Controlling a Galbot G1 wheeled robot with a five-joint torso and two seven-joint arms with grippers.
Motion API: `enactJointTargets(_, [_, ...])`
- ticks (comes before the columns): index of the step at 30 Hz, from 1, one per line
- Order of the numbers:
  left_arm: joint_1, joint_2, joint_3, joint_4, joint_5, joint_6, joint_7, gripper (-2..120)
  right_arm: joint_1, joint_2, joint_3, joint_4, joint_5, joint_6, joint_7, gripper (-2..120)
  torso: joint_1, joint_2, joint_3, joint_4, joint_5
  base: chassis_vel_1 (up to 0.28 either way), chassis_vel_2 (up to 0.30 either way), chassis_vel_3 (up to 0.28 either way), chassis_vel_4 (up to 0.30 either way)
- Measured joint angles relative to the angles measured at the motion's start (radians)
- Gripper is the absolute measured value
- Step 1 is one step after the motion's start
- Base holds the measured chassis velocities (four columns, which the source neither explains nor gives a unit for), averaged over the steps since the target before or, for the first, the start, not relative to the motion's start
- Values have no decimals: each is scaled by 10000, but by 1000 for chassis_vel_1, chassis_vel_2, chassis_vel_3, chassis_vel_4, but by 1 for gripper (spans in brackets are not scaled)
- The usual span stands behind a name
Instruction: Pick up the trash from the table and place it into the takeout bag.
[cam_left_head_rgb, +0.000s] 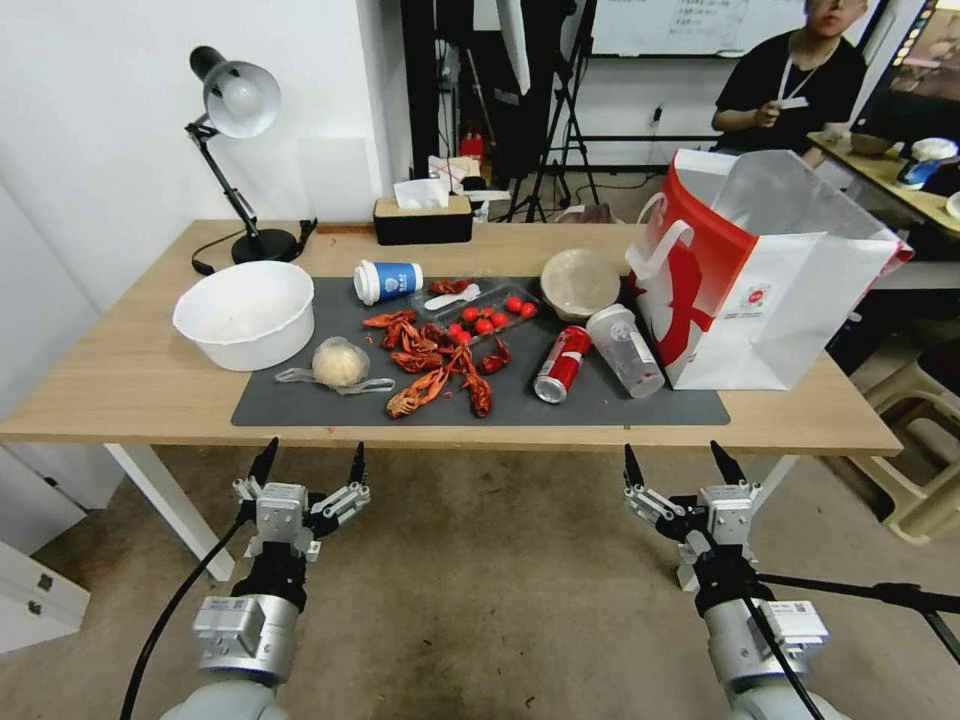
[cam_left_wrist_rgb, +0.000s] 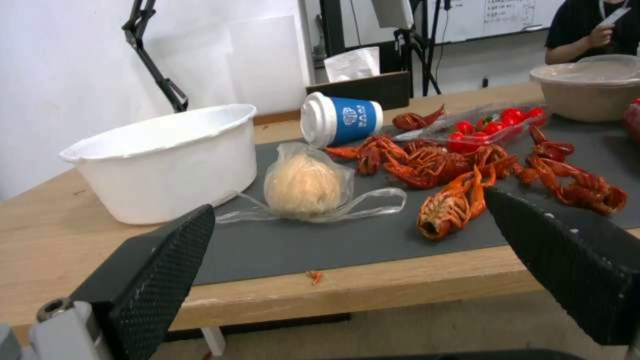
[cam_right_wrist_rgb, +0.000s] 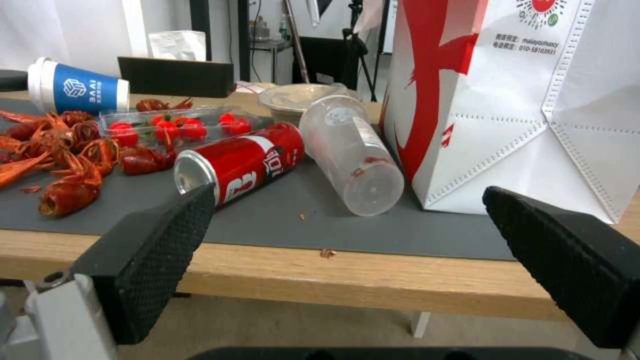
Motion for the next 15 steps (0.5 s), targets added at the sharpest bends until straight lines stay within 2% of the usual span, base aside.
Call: enactJointTargets(15, [0, 0, 0, 0, 0, 0, 0, 100, 0, 0, 0, 0, 0, 0, 0, 100, 0, 0, 0, 0, 0, 0, 0, 0, 0])
